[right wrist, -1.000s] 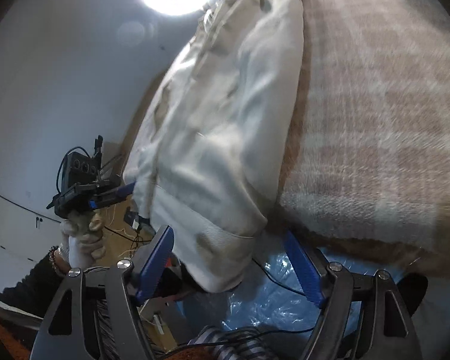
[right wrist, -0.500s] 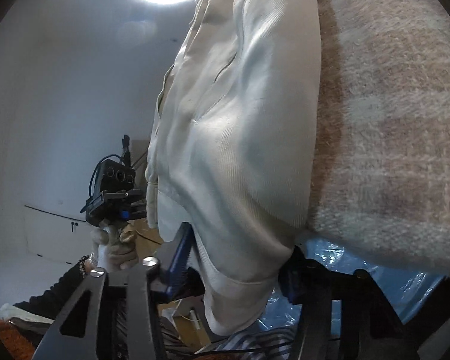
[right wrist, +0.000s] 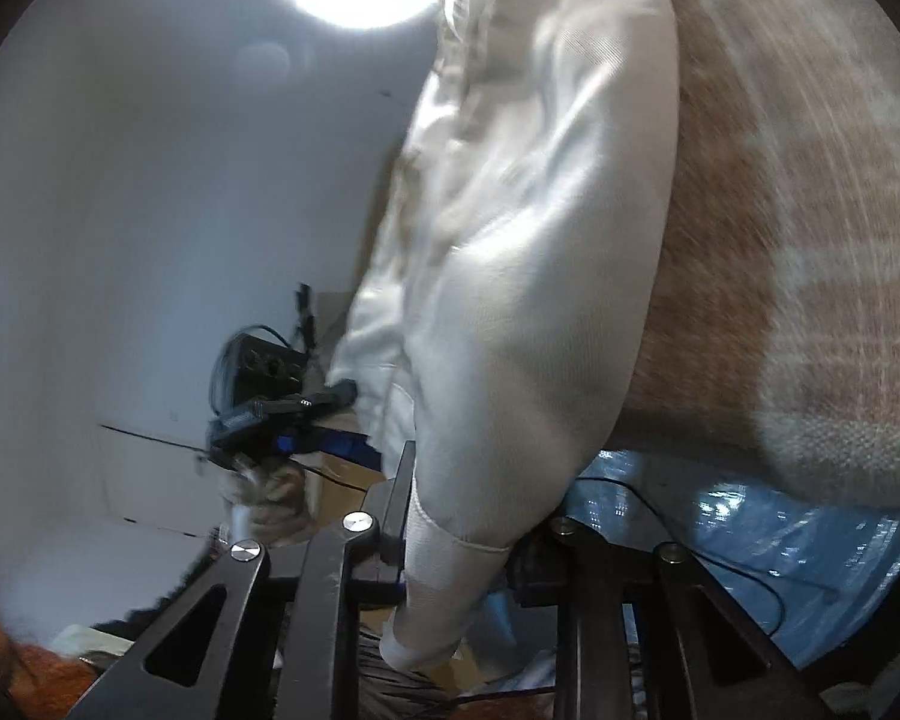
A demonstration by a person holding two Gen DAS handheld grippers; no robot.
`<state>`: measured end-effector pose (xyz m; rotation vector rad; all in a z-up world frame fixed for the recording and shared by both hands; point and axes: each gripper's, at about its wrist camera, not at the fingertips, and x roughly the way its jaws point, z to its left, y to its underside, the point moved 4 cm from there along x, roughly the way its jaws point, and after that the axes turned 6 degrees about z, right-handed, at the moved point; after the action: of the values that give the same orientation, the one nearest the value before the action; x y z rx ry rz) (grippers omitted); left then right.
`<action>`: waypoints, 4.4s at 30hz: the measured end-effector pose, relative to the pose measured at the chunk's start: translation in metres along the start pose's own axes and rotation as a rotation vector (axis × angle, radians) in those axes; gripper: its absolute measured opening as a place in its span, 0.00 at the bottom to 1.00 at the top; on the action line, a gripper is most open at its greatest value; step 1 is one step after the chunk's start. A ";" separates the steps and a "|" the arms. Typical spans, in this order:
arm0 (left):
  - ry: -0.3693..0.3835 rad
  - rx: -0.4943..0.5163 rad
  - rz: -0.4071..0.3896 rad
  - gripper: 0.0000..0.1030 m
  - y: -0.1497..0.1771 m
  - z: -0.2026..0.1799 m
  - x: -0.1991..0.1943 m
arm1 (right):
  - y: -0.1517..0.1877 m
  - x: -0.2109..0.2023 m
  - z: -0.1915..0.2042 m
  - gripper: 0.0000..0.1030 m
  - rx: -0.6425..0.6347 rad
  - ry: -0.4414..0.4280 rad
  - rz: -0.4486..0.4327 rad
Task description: Fold large clothes
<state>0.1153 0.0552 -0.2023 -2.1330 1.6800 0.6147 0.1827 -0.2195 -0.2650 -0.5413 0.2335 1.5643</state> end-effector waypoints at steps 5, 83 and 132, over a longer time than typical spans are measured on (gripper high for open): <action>0.042 0.018 -0.041 0.21 -0.011 -0.026 -0.015 | -0.011 -0.015 0.021 0.20 0.021 -0.090 -0.066; -0.575 0.440 -0.319 0.43 -0.308 -0.064 0.099 | -0.244 -0.016 0.015 0.30 -0.351 0.807 -0.185; -0.217 0.244 -0.192 0.63 -0.558 -0.034 0.107 | -0.493 -0.091 -0.104 0.64 -0.076 0.351 -0.337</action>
<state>0.6832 0.0785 -0.2258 -1.9471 1.3425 0.5332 0.6854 -0.3091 -0.2232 -0.8693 0.3308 1.1492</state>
